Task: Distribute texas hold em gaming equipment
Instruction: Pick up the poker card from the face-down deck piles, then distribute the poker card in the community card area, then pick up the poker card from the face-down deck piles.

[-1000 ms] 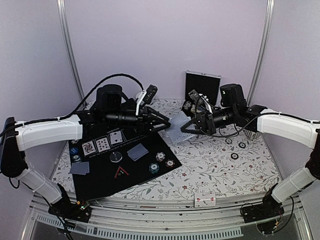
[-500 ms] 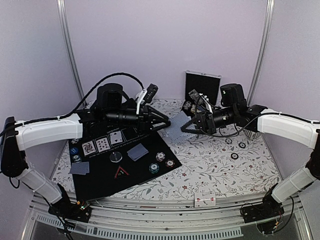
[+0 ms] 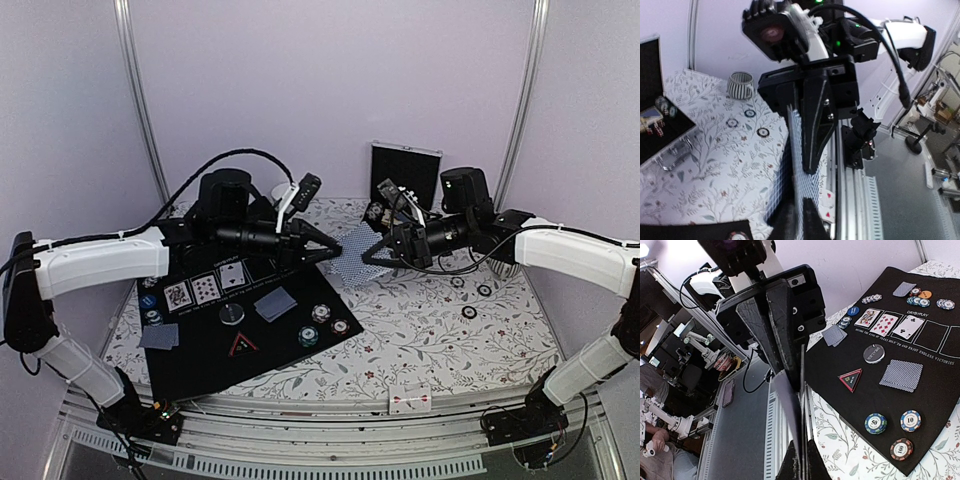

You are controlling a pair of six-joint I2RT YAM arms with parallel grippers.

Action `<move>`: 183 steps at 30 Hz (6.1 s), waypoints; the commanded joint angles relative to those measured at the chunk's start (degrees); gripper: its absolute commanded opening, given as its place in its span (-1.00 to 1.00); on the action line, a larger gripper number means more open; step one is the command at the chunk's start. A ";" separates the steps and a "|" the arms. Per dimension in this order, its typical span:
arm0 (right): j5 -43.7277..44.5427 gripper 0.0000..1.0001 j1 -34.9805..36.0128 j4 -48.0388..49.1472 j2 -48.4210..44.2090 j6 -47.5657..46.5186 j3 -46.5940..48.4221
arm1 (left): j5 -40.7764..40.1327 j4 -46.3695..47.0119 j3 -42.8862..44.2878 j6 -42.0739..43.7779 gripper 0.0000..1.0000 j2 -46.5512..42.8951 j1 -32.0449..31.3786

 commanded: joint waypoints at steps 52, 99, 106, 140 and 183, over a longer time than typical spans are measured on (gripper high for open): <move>8.21 -0.96 -7.81 -1.94 -2.48 9.55 -16.33 | -42.83 28.93 -19.18 -64.22 -1.00 19.67 24.36; 4.71 -0.96 -6.09 -2.37 -8.33 6.90 -12.05 | -46.87 24.64 -13.00 -24.14 0.52 -2.95 6.80; 2.79 -0.95 -2.52 -0.20 -8.81 4.48 -10.42 | -1.37 10.52 -5.97 -1.88 0.46 -2.72 2.95; 0.57 -0.95 0.25 10.53 -7.46 7.97 -11.69 | 6.57 38.72 -16.06 -20.93 -1.00 6.39 -4.50; 11.46 -0.96 -3.24 -1.94 -7.53 3.62 -13.49 | -23.78 -18.67 9.16 2.74 -1.00 14.98 18.50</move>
